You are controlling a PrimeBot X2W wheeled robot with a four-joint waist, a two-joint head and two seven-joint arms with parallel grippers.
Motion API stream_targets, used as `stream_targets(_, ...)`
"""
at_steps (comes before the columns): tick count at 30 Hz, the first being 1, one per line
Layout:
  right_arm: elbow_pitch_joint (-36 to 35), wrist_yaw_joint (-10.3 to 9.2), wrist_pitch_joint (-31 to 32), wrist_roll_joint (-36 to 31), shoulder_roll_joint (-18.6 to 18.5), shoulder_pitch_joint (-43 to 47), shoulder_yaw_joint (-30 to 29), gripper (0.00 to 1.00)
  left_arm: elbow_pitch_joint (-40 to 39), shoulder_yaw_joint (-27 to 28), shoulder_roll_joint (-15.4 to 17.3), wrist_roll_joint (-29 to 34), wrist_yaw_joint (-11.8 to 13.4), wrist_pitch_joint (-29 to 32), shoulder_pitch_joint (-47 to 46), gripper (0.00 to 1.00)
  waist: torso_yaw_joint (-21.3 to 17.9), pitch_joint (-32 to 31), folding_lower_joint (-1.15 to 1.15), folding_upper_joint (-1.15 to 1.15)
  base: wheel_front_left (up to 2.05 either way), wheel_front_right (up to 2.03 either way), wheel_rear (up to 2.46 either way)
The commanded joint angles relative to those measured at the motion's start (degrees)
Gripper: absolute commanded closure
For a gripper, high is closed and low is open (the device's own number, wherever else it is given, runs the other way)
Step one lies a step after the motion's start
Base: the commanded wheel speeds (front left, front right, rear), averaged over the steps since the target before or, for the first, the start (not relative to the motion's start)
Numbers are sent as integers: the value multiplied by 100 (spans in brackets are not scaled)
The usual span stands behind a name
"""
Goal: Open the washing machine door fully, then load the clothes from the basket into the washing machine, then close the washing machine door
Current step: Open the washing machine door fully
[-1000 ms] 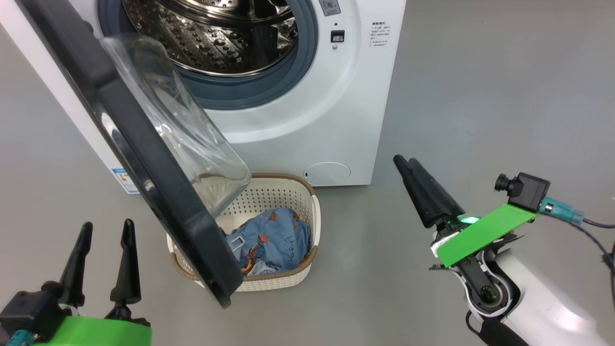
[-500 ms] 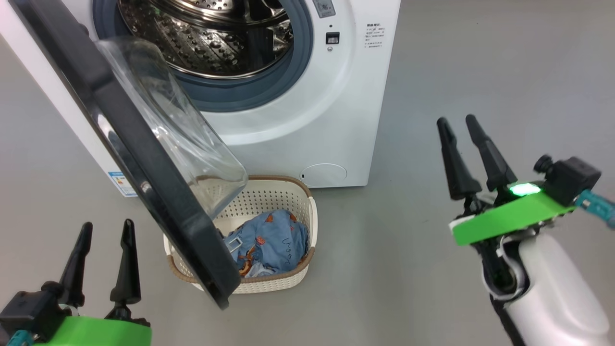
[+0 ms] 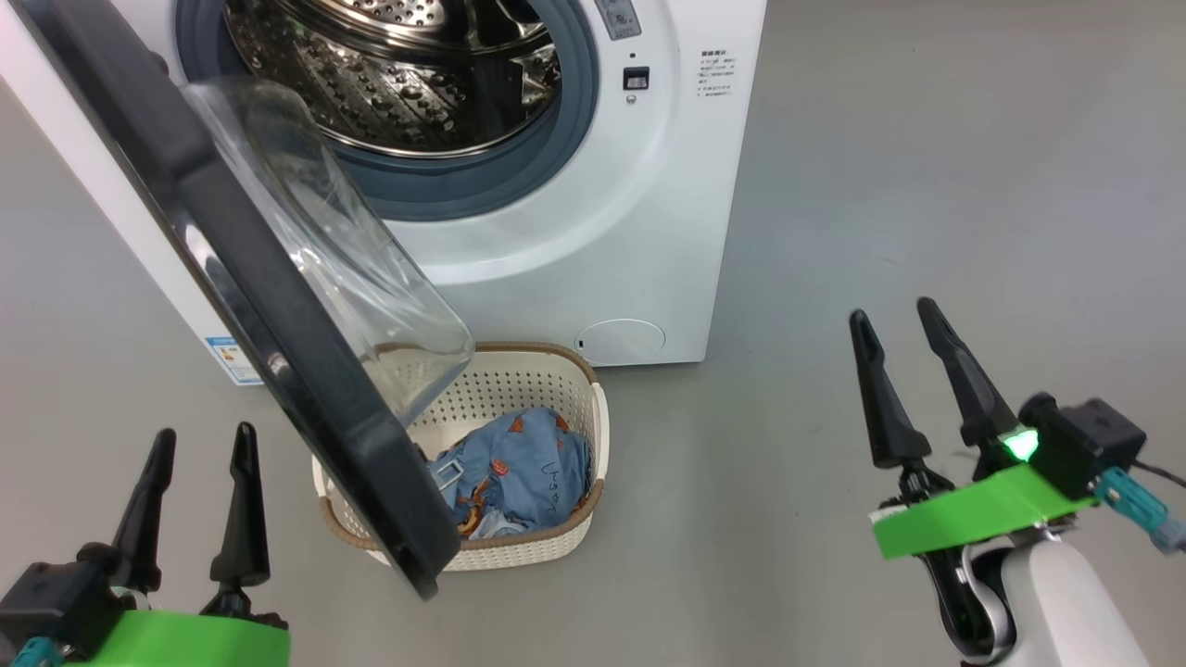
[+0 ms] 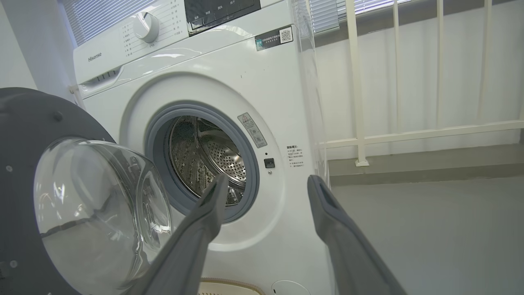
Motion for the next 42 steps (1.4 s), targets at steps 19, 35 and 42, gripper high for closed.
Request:
stream_targets(19, -678, 10, -27, -847, 249, 1234, -333, 0, -82, 145, 92, 148, -9, -36, 76, 0, -15, -141, 0, 0, 0, 0, 0)
stream_targets(35, -370, 10, -27, -1100, 252, 1169, -579, 0, 221, 101, 84, 291, -9, -36, 118, 0, 100, -165, 0, 0, 0, 0, 0)
stream_targets(42, -317, 10, -27, -1188, 252, 1133, -738, 0, 284, 100, 89, 325, -9, -36, 100, 0, 116, -166, 0, 0, 0, 0, 0)
